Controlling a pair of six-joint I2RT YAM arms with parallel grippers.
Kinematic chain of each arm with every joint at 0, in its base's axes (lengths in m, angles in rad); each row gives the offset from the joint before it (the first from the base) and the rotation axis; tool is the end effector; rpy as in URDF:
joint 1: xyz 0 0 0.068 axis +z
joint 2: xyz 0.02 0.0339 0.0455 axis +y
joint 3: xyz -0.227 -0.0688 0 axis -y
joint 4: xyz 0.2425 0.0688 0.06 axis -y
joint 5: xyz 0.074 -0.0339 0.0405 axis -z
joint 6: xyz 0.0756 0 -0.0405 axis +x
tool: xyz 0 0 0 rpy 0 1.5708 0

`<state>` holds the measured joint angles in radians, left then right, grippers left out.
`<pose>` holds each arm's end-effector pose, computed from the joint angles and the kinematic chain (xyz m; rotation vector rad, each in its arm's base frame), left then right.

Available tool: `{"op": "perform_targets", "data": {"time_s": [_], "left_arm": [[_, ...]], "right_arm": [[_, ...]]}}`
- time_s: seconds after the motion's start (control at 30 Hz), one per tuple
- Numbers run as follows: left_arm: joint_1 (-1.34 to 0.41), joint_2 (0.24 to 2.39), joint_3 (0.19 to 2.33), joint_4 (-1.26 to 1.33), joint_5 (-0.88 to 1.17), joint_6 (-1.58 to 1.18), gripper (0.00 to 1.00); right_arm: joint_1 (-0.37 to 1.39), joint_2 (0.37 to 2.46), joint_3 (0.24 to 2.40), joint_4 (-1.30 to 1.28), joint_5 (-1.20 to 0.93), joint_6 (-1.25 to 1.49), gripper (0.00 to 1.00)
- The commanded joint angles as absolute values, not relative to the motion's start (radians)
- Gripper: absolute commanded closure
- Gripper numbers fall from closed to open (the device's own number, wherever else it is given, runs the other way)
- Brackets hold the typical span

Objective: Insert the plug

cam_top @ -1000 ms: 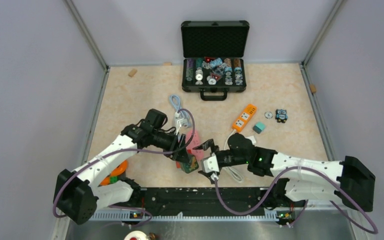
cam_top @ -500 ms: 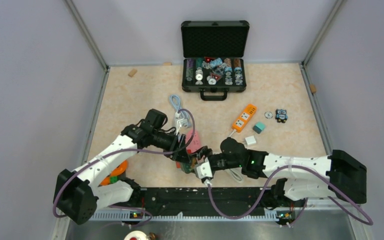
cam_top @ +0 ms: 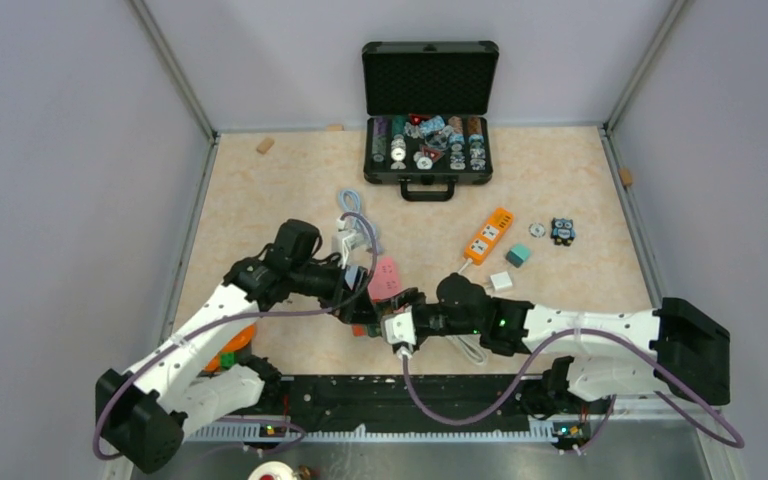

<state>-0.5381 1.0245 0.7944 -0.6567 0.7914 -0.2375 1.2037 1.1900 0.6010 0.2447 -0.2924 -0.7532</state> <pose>0.1718 -0.1652 0.2120 0.7415 2.4148 -1.3026 0.0903 0.2957 0.1900 -1.7153 0.9129 0.5812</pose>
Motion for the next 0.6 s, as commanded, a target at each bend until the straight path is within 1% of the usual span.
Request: {"op": "perform_targets", "data": {"time_s": [0.0,0.2,0.27,0.4,0.5,0.57], "left_arm": [[-0.532,0.916,0.825,-0.616,0.561,-0.256,0.01],[-0.533,0.801,0.8,-0.612,0.27,-0.361,0.01],[-0.533,0.773,0.775,-0.592,0.204,-0.411,0.01],[-0.533,0.778,0.717,-0.539,0.177,-0.503,0.01],[-0.538,0.868,0.717,-0.565,0.178,-0.573,0.01],[-0.554,0.932,0.733,-0.592,0.163,-0.604,0.01]], "right_arm": [[1.197,1.194,0.66,0.296,-0.175,-0.594,1.0],[1.095,1.177,0.682,0.253,-0.155,-0.365,1.0],[1.057,1.162,0.673,0.253,-0.146,-0.287,1.0],[0.971,1.141,0.64,0.252,-0.089,-0.103,1.0],[0.909,1.138,0.641,0.176,0.04,0.074,1.0],[0.867,1.138,0.648,0.112,0.082,0.159,1.0]]}}
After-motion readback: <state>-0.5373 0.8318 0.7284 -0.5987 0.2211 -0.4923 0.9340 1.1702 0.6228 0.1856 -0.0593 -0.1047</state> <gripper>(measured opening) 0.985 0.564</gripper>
